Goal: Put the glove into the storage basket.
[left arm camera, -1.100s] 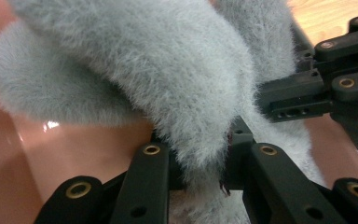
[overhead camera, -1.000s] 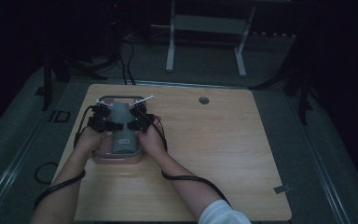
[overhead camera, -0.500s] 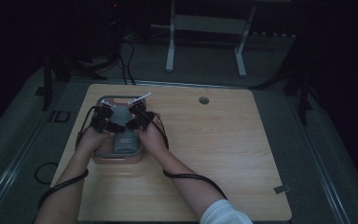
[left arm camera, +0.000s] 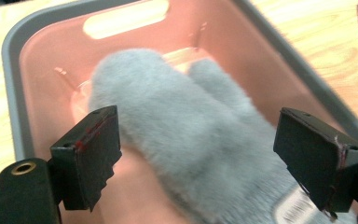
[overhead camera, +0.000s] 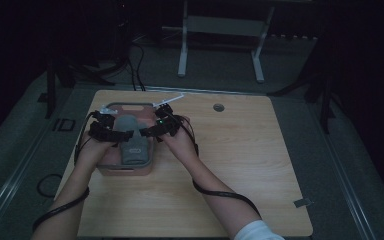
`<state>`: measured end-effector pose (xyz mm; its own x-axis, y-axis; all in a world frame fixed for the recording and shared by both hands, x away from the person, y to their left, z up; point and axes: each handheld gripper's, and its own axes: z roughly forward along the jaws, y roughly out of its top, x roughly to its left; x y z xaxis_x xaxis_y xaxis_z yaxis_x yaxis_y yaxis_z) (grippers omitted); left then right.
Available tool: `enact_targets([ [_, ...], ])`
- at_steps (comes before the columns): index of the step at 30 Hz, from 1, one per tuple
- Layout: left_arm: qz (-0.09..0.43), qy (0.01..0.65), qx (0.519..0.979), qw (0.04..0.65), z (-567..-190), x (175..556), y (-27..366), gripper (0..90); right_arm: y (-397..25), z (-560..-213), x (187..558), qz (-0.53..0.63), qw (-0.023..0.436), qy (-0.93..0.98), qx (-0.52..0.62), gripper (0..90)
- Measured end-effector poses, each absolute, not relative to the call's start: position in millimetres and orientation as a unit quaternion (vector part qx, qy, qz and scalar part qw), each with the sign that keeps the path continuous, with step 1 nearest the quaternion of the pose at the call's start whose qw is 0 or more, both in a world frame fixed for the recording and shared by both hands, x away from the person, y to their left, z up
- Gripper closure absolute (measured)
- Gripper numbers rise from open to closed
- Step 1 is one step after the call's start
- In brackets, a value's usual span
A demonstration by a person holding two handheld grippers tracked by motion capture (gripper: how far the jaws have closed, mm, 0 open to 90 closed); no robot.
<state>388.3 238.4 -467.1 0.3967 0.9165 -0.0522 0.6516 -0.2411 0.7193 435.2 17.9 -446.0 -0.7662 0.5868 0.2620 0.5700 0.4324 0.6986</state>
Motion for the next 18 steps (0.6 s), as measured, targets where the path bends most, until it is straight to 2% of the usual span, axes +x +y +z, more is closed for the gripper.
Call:
enact_targets([
  [8,0.201,0.483,0.764,0.378,-462,367,218,14.7,-17,-451,422,0.414,0.029,0.849,0.327,19.0],
  [18,0.193,0.426,0.784,0.408,-458,346,172,14.7,-60,-460,407,0.41,0.05,0.853,0.318,18.1],
])
